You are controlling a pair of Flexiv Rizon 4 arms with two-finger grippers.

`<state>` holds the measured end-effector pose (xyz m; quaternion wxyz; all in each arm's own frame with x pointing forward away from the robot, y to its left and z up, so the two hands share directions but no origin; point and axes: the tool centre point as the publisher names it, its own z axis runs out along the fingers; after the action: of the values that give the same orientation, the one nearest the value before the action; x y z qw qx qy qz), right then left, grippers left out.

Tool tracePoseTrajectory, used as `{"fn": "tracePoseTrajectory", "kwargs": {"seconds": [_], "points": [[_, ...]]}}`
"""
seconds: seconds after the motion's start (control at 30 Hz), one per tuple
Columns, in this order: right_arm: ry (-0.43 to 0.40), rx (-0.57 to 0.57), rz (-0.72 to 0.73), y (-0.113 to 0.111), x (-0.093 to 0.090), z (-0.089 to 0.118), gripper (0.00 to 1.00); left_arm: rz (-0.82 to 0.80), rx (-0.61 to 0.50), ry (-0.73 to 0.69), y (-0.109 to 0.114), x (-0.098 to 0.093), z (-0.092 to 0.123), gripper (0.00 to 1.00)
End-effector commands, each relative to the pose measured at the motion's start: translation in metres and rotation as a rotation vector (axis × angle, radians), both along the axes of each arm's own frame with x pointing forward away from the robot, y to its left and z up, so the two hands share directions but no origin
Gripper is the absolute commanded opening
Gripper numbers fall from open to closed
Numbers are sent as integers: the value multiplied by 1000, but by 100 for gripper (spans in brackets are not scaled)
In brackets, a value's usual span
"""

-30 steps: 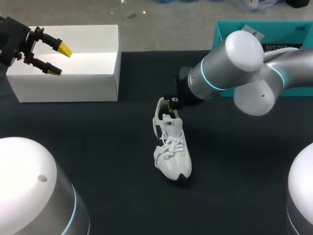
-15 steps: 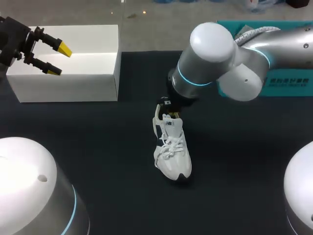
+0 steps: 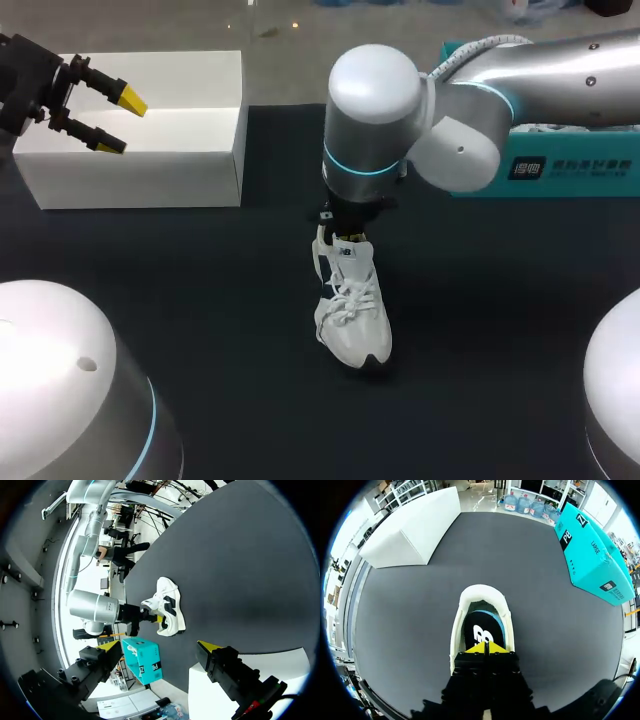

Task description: Take the shoe out of the shoebox, open the shoe tongue, remove and reinsert the insole, then place the shoe into the shoebox

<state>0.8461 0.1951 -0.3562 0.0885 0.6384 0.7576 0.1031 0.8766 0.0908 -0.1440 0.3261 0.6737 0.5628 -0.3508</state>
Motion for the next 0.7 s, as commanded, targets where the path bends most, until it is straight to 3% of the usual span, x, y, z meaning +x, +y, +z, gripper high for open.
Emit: {"fn": "tracePoseTrajectory", "kwargs": {"seconds": [0.03,0.53,0.6,0.7], "points": [[7,-27,-5,8,5,-19,0,0,4,-1,0,0,1,100],[72,-15,-34,11,13,-63,0,0,4,-1,0,0,1,100],[81,-24,-30,11,13,-64,0,0,4,-1,0,0,1,100],[76,-24,-28,10,10,-49,0,0,4,-1,0,0,1,100]]}}
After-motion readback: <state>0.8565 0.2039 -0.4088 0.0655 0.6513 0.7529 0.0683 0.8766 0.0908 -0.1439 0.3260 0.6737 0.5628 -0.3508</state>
